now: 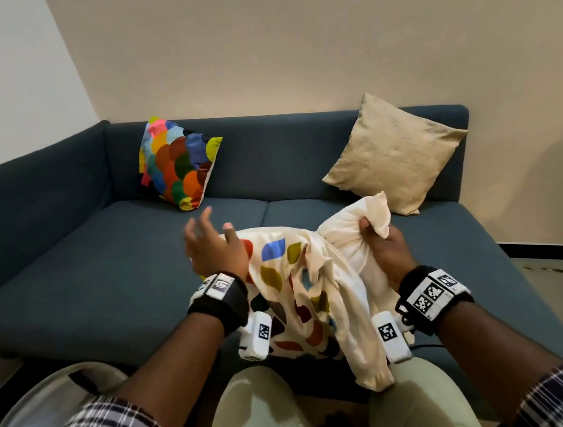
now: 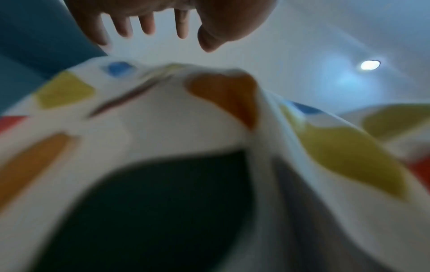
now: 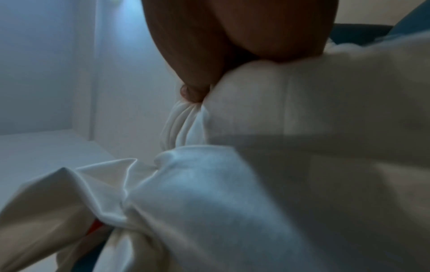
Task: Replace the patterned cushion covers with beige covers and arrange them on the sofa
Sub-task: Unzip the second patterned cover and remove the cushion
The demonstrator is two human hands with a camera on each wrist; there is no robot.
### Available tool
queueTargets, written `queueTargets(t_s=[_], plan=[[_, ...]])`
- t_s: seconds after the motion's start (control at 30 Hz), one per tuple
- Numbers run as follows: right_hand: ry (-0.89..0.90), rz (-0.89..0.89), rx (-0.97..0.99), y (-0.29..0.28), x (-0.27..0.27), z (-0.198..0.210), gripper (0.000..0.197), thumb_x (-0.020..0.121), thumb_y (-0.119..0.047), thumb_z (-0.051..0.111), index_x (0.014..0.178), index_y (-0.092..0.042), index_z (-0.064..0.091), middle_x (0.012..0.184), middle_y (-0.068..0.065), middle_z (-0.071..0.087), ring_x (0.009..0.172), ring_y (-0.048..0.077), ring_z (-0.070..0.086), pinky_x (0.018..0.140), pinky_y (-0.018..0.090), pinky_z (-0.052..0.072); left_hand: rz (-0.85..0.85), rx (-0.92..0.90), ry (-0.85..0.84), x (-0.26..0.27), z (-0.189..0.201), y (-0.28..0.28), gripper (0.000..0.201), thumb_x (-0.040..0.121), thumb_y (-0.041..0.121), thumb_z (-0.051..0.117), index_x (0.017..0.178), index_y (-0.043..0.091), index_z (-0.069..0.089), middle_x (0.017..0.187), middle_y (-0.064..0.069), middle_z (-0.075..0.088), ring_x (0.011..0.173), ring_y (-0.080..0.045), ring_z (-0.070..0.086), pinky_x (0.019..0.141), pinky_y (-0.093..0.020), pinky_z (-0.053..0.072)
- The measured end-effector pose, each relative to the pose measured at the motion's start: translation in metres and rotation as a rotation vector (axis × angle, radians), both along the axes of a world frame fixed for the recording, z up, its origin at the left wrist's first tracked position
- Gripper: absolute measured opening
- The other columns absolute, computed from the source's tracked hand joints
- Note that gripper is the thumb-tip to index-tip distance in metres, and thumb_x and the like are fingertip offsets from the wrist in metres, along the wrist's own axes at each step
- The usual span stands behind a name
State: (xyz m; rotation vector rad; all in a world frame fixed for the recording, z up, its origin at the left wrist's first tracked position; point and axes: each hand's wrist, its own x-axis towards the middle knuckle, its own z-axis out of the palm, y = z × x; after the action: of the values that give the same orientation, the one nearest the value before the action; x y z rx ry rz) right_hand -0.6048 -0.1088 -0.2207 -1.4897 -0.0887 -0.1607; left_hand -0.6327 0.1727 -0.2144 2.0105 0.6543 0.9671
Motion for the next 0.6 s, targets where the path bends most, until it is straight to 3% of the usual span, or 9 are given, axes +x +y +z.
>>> queueTargets(t_s=[0.07, 0.13, 0.23, 0.3, 0.37, 0.43, 0.53, 0.6], plan=[[-0.016, 0.002, -0.036, 0.012, 0.001, -0.001, 0.04, 0.098, -0.038, 0.062, 0.124, -0.008, 0.065, 0.116, 0.008, 0.073, 0.111, 0.023, 0.068, 0.097, 0.041, 0.054, -0.177, 0.193, -0.039, -0.007, 0.004, -0.033, 0.039, 0.095, 0.037, 0.045, 0.128, 0.028, 0.062, 0.145, -0.007, 0.048, 0.134, -0.028, 0.044, 0.109, -0.051, 0.037], [-0.032, -0.005, -0.056, 0.023, 0.005, 0.002, 0.033, 0.099, -0.036, 0.062, 0.119, -0.01, 0.066, 0.113, 0.007, 0.073, 0.109, 0.022, 0.068, 0.098, 0.043, 0.054, -0.346, 0.292, 0.066, -0.012, 0.004, -0.065, 0.046, 0.093, 0.044, 0.031, 0.116, 0.033, 0.069, 0.138, 0.0, 0.055, 0.133, -0.022, 0.045, 0.115, -0.053, 0.029], [-0.039, -0.05, -0.062, 0.032, 0.008, 0.006, 0.024, 0.099, -0.032, 0.062, 0.117, -0.016, 0.065, 0.103, -0.005, 0.071, 0.098, 0.01, 0.067, 0.096, 0.039, 0.053, -0.373, 0.361, 0.185, -0.017, 0.0, -0.093, 0.054, 0.095, 0.048, 0.02, 0.118, 0.03, 0.064, 0.139, 0.004, 0.054, 0.137, -0.02, 0.04, 0.123, -0.052, 0.009], [-0.026, -0.072, -0.064, 0.032, 0.009, 0.004, 0.037, 0.096, -0.041, 0.064, 0.123, -0.016, 0.062, 0.106, -0.005, 0.071, 0.101, 0.012, 0.067, 0.099, 0.042, 0.053, -0.358, 0.441, 0.174, -0.019, -0.009, -0.097, 0.054, 0.096, 0.053, 0.016, 0.118, 0.027, 0.059, 0.137, 0.002, 0.055, 0.137, -0.023, 0.04, 0.124, -0.051, 0.008], [0.018, -0.029, -0.066, 0.026, 0.011, -0.002, 0.064, 0.084, -0.066, 0.067, 0.126, -0.02, 0.059, 0.112, -0.003, 0.072, 0.107, 0.016, 0.068, 0.1, 0.046, 0.053, -0.346, 0.566, 0.168, -0.017, -0.017, -0.091, 0.046, 0.096, 0.054, 0.019, 0.11, 0.028, 0.054, 0.127, 0.001, 0.057, 0.129, -0.024, 0.045, 0.123, -0.052, 0.012], [0.053, 0.059, -0.149, 0.016, 0.006, -0.004, 0.077, 0.072, -0.073, 0.072, 0.127, -0.023, 0.053, 0.113, -0.006, 0.07, 0.108, 0.015, 0.067, 0.095, 0.04, 0.055, -0.36, 0.62, 0.204, -0.006, -0.021, -0.078, 0.037, 0.096, 0.047, 0.023, 0.104, 0.024, 0.051, 0.117, -0.002, 0.057, 0.117, -0.027, 0.048, 0.12, -0.051, 0.02], [0.103, 0.252, -0.38, -0.007, -0.006, -0.015, 0.068, 0.079, -0.034, 0.086, 0.13, -0.024, 0.042, 0.113, -0.015, 0.059, 0.099, -0.005, 0.061, 0.076, 0.013, 0.049, -0.4, 0.494, 0.157, 0.02, -0.024, -0.048, 0.041, 0.089, 0.041, 0.022, 0.095, 0.014, 0.053, 0.102, -0.012, 0.058, 0.096, -0.036, 0.053, 0.096, -0.049, 0.04], [0.135, 0.376, -0.566, -0.02, -0.011, -0.026, 0.043, 0.081, -0.016, 0.084, 0.111, -0.021, 0.053, 0.103, -0.014, 0.06, 0.082, -0.013, 0.062, 0.066, 0.006, 0.047, -0.422, 0.336, 0.098, 0.036, -0.023, -0.031, 0.04, 0.093, 0.036, 0.029, 0.094, 0.008, 0.057, 0.1, -0.017, 0.059, 0.091, -0.037, 0.054, 0.086, -0.048, 0.044]])
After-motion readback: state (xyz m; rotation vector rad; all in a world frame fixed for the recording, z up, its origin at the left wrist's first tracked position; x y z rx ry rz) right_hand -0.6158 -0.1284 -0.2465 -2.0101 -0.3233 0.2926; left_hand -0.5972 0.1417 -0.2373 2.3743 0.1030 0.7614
